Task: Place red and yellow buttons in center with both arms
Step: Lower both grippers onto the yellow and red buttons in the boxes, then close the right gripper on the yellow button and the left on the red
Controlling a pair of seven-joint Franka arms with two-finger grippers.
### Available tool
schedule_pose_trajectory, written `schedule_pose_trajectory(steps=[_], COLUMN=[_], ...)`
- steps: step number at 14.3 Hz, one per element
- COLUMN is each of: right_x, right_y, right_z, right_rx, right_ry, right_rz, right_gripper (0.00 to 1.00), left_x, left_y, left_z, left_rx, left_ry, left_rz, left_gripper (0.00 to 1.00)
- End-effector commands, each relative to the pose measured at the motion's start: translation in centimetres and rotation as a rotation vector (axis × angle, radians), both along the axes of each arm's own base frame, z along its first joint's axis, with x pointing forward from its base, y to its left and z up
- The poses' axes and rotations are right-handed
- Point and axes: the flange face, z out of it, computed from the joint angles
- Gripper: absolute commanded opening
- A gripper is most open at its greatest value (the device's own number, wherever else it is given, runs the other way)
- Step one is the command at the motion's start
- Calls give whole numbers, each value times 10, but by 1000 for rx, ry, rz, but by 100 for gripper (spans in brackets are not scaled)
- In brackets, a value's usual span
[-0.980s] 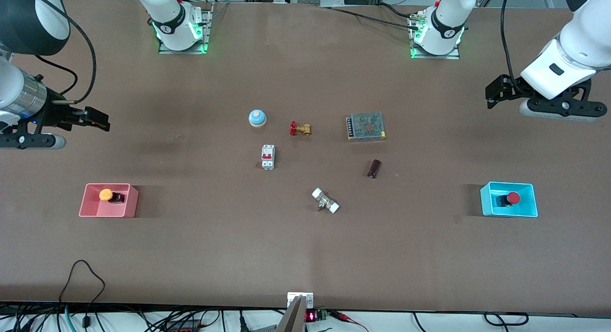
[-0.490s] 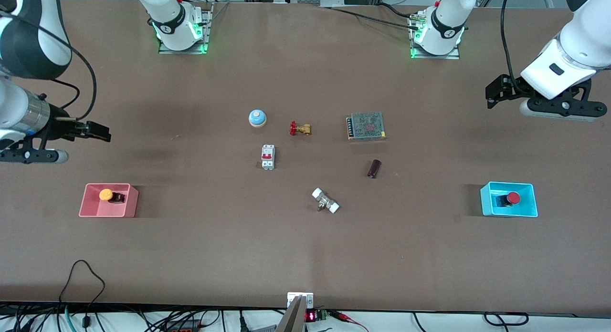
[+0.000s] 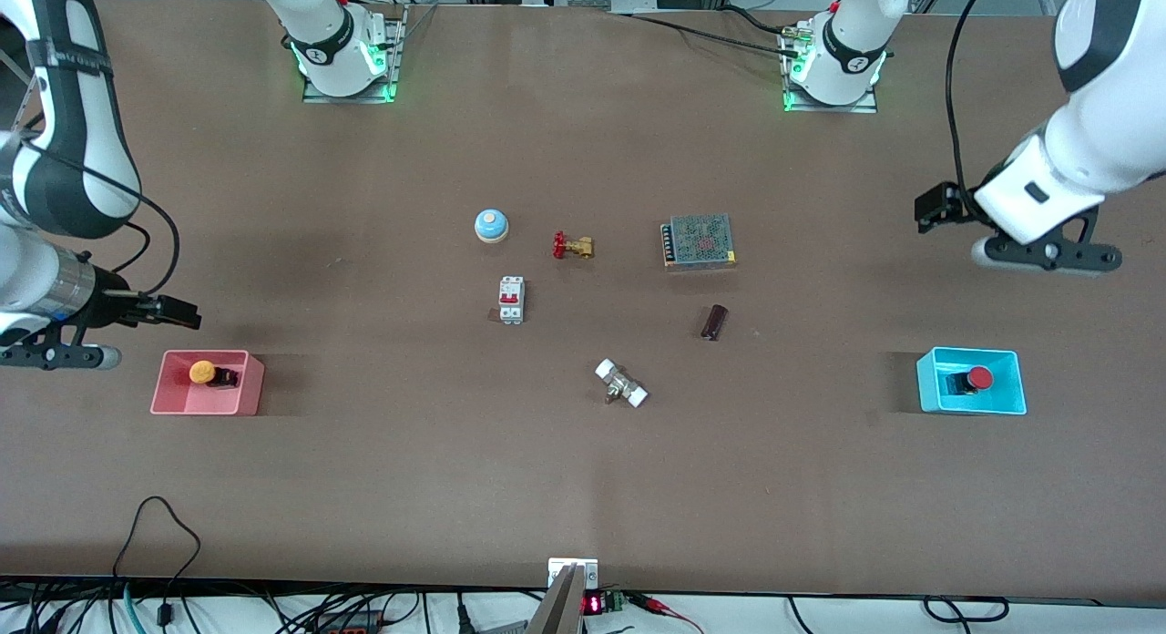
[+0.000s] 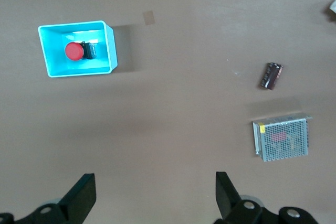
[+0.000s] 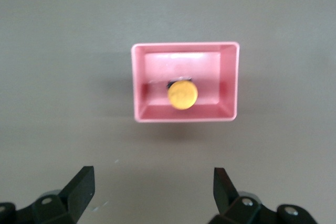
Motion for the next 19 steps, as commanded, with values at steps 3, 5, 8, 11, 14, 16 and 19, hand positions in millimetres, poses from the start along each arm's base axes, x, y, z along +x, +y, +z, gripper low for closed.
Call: schedule_pose_trajectory(steps=[3,5,8,11,14,16,19], right_x=[18,23,29,29,30,29,27], right_y=[-22,-28,-28,-28,-26,-26,-26], right_z=[-48,-64,-83,-95,-110,-125,-137], right_rx=[-27,-29,-28,-23,-21,-16,-13], right_ry=[-50,-77,-111,-101,-101,-81,-65], right_rz=[8,9,12,10,21,46,48], right_gripper=[100,100,100,100,100,100,100], left_x=[89,112,127,131,120,112,103], left_y=[78,108,150,171,167,176,185], left_z=[-56,-82,-133,-186,-233,-259,-278], left_rx=[-36,21,85,68,53,48,40], left_ry=[-3,-55,-91,-74,-89,-137,-159], left_rz=[84,60,13,29,15,16,-18], left_gripper=[100,100,100,100,100,100,100])
